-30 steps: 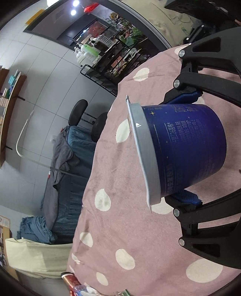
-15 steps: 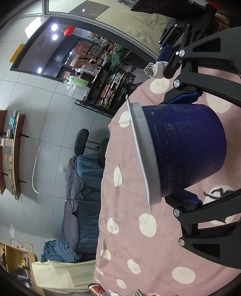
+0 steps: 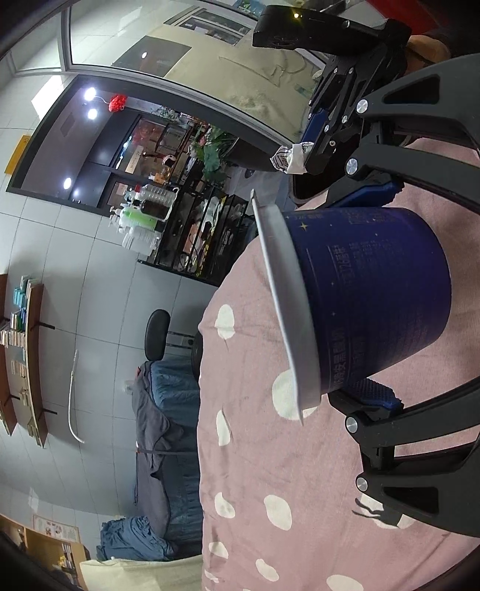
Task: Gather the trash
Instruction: 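Carry the white wrapper into the bin and open the right gripper while the left carries the yogurt cup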
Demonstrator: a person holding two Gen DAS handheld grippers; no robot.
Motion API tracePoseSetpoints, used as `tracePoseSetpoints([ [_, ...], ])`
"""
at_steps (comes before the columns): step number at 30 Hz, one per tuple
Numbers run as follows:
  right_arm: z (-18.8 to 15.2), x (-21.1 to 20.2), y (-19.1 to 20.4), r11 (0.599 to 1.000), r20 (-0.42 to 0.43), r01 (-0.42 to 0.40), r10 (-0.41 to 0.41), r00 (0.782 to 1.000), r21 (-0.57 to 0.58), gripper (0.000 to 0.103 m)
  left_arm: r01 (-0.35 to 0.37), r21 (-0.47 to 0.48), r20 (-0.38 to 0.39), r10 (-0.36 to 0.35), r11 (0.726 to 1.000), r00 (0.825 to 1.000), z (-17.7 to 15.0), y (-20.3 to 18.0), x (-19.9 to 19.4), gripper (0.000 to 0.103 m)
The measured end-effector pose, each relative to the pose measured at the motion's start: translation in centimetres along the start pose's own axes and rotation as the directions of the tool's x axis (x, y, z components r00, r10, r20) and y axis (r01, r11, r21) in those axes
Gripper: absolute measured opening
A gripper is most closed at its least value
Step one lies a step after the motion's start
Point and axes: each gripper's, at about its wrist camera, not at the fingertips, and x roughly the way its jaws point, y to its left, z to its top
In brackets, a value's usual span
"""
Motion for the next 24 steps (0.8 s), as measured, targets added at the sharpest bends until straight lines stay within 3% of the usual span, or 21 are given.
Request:
tracePoseSetpoints([
  [10, -2.4, -1.1, -5.9, 0.981, -0.024, 0.145, -0.143, 0.989, 0.128, 0.037, 0.086, 0.034, -0.037, -0.085, 0.996, 0.996, -0.9, -4.0, 1.5, 0.073],
  [16, -4.7, -0.3, -9.7, 0.942, -0.111, 0.248, -0.227, 0.967, 0.226, 0.038, 0.133, 0.059, -0.062, -0.13, 0.989, 0.99, -1.4, -6.2, 2.3, 0.073],
  [24, -7.8, 1.5, -13.5, 0.893, -0.235, 0.316, -0.248, 0.94, 0.321, 0.039, 0.179, 0.088, -0.091, -0.171, 0.98, 0.981, -1.9, -8.5, 3.1, 0.073],
])
